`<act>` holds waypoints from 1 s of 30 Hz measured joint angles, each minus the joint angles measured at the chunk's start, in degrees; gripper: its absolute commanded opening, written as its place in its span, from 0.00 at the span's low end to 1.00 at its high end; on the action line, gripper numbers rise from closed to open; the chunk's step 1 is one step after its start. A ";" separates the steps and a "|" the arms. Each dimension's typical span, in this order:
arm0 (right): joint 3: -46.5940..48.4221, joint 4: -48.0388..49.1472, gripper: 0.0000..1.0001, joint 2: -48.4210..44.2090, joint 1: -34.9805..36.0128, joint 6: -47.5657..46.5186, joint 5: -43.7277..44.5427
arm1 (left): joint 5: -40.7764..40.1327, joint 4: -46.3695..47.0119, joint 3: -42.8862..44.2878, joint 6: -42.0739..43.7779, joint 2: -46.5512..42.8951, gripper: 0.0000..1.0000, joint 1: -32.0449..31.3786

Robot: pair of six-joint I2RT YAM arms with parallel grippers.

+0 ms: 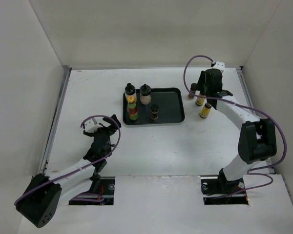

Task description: Organize the condiment bottles

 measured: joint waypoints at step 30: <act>7.10 0.63 0.33 -6.47 9.92 -4.66 7.61 | 0.57 0.13 0.00 -0.48 0.13 1.00 0.15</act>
